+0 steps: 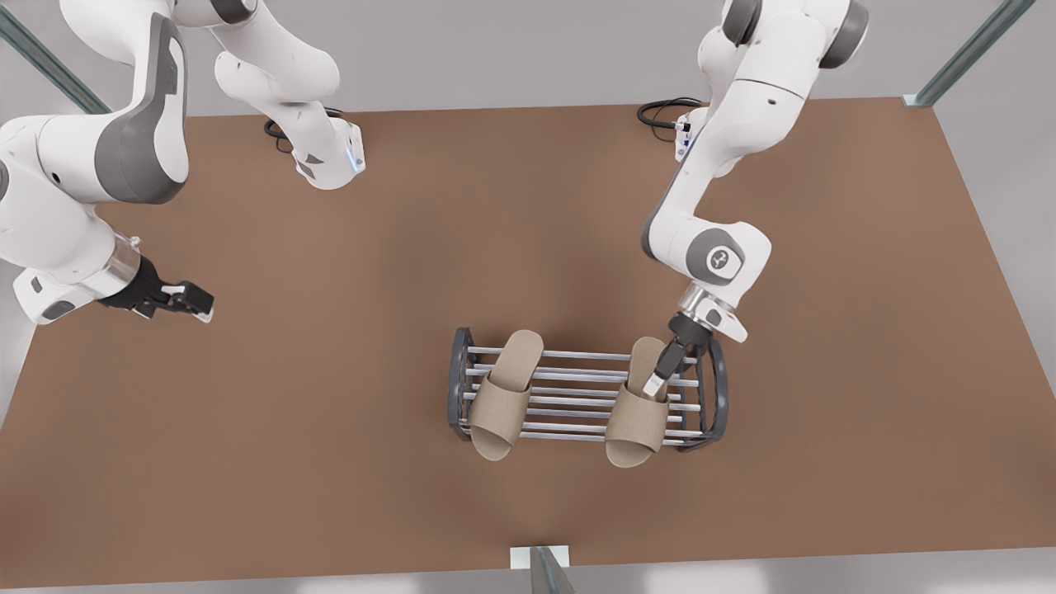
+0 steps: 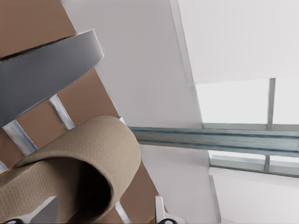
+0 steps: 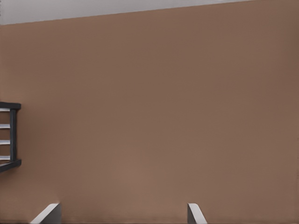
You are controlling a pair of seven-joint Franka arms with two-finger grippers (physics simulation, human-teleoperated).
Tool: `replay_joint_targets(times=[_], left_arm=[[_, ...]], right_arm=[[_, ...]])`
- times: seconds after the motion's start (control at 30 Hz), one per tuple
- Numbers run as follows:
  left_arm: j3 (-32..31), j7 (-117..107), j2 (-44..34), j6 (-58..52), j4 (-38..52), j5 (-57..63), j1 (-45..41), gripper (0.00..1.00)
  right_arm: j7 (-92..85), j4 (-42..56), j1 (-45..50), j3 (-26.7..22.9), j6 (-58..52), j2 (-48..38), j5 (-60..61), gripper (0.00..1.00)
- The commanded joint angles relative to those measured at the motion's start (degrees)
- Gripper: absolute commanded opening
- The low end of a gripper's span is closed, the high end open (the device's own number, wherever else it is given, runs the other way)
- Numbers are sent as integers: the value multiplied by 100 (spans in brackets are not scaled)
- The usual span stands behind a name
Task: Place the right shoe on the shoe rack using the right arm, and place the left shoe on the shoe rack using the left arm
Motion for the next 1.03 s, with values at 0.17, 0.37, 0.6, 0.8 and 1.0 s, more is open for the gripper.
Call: replay_joint_targets(times=[0.17, 0.37, 0.6, 0.8, 1.0], left_arm=[[-143, 225, -1638, 753, -684, 13, -161, 100], [2203, -1310, -1876, -3393, -527, 5080, -144, 100], [2916, -3590, -822, -9390, 2770, 11992, -205, 100], [-11, -5373, -892, -9171, 3034, 13030, 1781, 100], [-134, -6727, -1085, -8757, 2779, 12818, 1798, 100]], right_arm=[[-1003, 58, -8, 0, -107, 1, 60, 100], [-994, 172, -8, 0, -125, 1, 86, 100], [-994, 181, -17, -8, -63, 71, 95, 100], [-994, 216, -34, -17, -72, 80, 148, 100], [-994, 339, -25, -17, -142, 71, 165, 100]])
